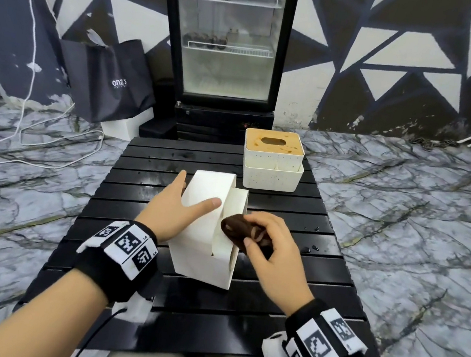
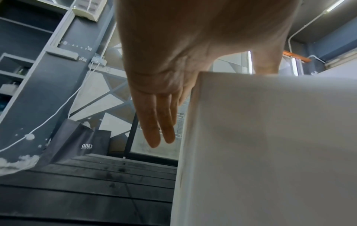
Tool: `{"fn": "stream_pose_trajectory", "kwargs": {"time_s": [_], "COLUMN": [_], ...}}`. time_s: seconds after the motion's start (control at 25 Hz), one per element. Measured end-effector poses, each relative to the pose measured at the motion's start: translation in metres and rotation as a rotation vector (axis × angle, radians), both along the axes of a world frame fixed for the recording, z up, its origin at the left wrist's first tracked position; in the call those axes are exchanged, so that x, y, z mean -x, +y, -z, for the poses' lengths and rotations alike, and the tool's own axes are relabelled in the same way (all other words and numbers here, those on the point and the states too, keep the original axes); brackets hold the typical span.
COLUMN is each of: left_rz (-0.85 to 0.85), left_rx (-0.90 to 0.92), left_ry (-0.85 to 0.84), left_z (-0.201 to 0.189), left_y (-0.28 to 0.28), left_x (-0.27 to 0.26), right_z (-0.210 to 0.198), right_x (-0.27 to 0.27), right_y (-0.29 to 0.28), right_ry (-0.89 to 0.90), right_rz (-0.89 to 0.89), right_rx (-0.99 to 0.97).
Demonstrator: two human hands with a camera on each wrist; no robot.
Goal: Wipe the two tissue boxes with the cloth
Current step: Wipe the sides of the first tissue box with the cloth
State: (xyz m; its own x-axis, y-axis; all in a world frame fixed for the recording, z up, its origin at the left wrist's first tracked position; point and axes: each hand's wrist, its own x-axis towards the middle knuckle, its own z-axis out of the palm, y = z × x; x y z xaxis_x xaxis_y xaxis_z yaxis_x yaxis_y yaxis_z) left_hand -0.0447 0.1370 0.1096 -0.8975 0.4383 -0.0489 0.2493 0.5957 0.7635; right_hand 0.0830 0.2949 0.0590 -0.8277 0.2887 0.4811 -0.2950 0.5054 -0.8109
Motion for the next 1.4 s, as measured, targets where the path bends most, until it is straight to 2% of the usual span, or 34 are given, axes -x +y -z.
{"fn": "stream_pose_trajectory", "kwargs": {"time_s": [0.2, 0.48, 0.76, 1.16, 1.4], "left_rz": [0.061, 0.027, 0.003, -0.035, 0.007], "left_rx": [-0.012, -0.129, -0.161, -0.201, -0.223], "left_ry": [0.024, 0.057, 0.049, 0.055, 0.061], "left_z": [0.003, 0.013, 0.019, 0.022, 0.019], "left_y": [0.001, 0.004, 0.005, 0.008, 0.007], "left_x": [-0.008, -0.007, -0.005, -0.004, -0.006], "right_z": [0.009, 0.005, 0.017, 0.031, 0.023], "right_x": [0.004, 0.029, 0.009, 0.008, 0.019], "right_y": [-0.015, -0.022, -0.022, -0.046, -0.040], "right_ry": [-0.019, -0.114, -0.073, 0.047, -0.009], "right_rz": [-0.047, -0.012, -0.091, 0.131, 0.084], "right_rx": [-0.062, -0.107, -0.213, -0.241, -0.223]}}
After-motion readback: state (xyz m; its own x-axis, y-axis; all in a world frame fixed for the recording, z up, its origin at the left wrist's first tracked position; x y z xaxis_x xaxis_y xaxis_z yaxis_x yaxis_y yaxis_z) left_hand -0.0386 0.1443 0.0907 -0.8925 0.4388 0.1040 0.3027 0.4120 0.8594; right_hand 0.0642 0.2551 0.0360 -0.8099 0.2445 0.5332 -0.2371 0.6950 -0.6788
